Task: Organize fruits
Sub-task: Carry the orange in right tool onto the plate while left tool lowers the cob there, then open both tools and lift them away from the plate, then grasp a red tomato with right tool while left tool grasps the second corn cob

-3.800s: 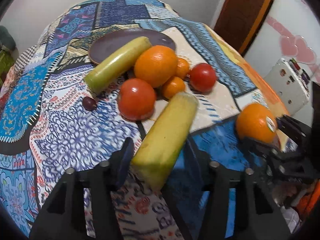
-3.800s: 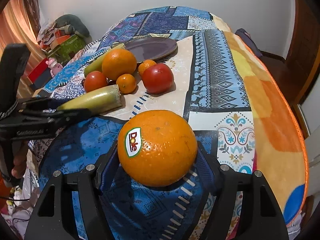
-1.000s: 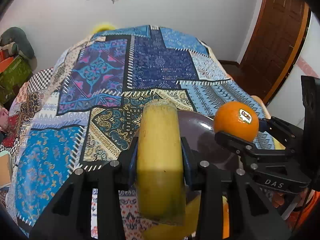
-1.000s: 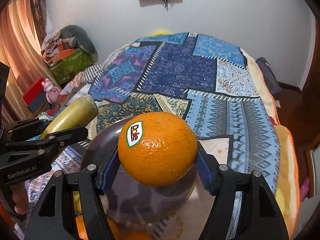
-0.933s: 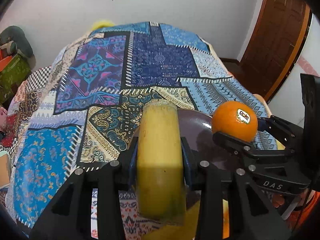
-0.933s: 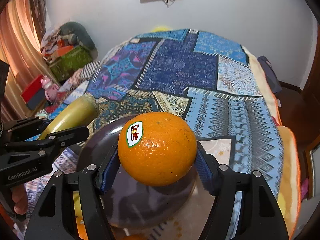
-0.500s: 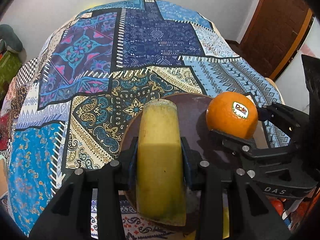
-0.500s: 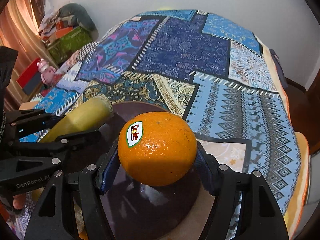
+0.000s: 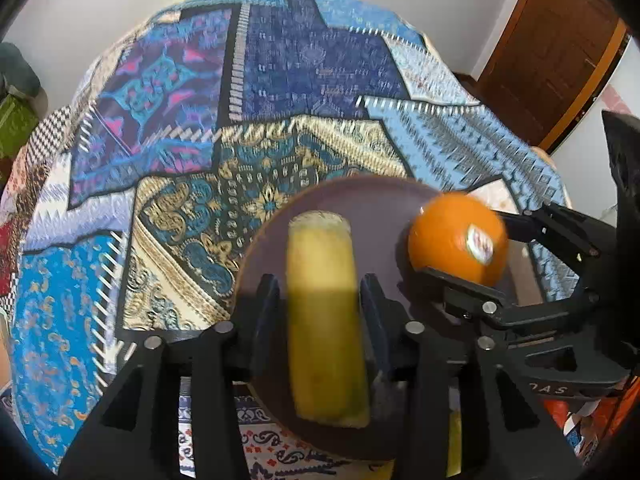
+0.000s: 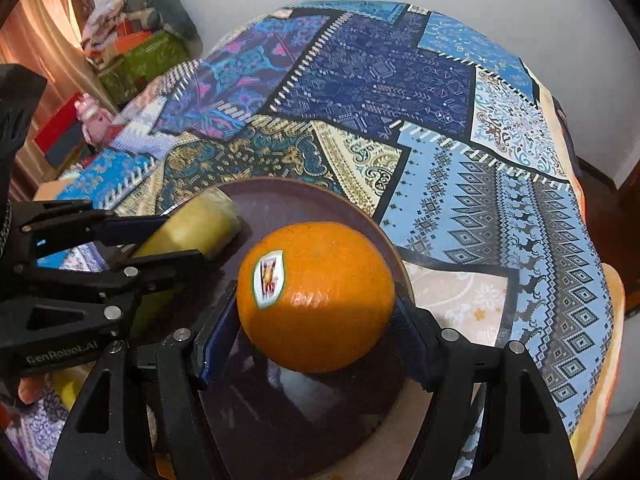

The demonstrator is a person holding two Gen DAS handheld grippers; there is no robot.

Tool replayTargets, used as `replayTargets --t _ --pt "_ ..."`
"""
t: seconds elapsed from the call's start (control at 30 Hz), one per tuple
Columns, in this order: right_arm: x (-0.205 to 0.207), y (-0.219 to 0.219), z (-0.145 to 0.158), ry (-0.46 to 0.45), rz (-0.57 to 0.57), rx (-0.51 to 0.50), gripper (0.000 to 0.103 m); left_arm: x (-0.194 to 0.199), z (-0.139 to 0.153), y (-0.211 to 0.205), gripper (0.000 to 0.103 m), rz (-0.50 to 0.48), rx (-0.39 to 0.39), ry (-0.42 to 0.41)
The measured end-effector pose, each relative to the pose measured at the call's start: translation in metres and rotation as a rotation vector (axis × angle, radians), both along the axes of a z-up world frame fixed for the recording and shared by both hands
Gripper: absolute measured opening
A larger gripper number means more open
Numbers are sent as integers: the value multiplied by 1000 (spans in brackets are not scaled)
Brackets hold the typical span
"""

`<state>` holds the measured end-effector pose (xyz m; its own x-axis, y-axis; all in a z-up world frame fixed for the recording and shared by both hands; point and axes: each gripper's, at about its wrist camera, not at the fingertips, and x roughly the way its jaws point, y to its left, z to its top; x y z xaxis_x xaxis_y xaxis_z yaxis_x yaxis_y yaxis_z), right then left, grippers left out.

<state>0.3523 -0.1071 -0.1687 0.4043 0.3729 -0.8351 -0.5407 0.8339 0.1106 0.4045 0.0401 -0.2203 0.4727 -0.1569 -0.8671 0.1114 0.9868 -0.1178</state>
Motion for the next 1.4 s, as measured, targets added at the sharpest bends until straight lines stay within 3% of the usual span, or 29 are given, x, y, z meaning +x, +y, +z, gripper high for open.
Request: replayTargets --t 0.3,0.7,1.07,1.4 --pt "-25 -15 43 -99 -32 35 72 -27 42 6 59 18 7 -92" --pt "-95 -39 82 -232 -62 84 77 -112 77 13 67 -4 13 -156" --pt "-143 -63 52 -158 -121 94 77 -157 47 11 68 -22 13 -79" --pt "-154 -76 13 -45 -160 95 77 -151 9 7 68 -28 14 -13"
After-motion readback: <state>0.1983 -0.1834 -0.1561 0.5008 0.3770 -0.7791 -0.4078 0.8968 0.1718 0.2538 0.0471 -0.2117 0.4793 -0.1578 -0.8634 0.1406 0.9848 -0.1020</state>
